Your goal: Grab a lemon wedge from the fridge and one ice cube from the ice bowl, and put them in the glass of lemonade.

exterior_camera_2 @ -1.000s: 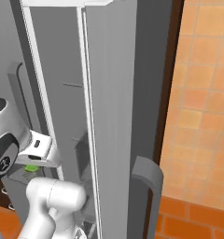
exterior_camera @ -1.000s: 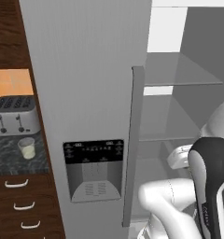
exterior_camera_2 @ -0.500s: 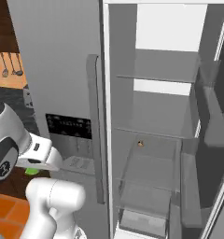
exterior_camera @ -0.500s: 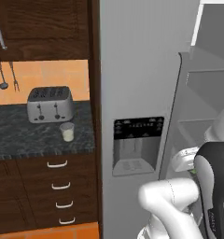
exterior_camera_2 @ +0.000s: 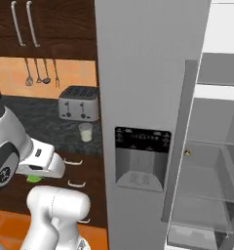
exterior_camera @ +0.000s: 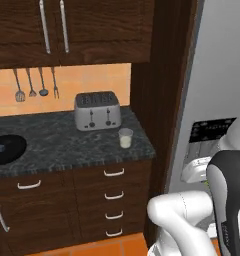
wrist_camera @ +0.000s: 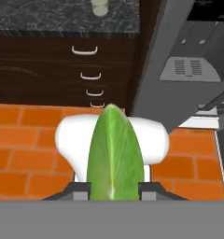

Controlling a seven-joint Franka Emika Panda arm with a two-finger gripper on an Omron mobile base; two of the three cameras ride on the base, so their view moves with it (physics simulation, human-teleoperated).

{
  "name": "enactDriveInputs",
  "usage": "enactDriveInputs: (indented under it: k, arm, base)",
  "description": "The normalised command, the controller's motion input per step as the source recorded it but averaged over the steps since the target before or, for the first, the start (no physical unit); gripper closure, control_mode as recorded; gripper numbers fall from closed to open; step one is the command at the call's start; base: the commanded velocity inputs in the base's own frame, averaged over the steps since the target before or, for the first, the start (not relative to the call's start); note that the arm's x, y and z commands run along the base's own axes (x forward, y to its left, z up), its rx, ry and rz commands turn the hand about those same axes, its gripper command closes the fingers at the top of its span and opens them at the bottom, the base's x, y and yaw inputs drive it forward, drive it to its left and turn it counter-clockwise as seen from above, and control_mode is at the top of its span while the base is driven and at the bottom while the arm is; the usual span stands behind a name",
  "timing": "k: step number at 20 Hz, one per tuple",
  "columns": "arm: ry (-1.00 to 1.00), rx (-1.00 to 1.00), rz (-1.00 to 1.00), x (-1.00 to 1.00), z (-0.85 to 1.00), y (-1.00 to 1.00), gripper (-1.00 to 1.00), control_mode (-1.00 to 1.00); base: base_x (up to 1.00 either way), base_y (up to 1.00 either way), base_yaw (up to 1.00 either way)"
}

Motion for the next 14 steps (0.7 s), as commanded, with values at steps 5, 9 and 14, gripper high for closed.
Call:
enactDriveInputs:
  k: [5, 9, 14]
  arm:
    - [0.00, 0.00, 0.00, 0.00, 0.00, 0.00, 1.00, 1.00]
    - [0.00, 0.00, 0.00, 0.00, 0.00, 0.00, 1.00, 1.00]
    - [0.00, 0.00, 0.00, 0.00, 0.00, 0.00, 1.00, 1.00]
  base:
    - [0.49, 1.00, -0.19]
    - [0.94, 1.00, -0.03]
    - [0.74, 0.54, 0.04]
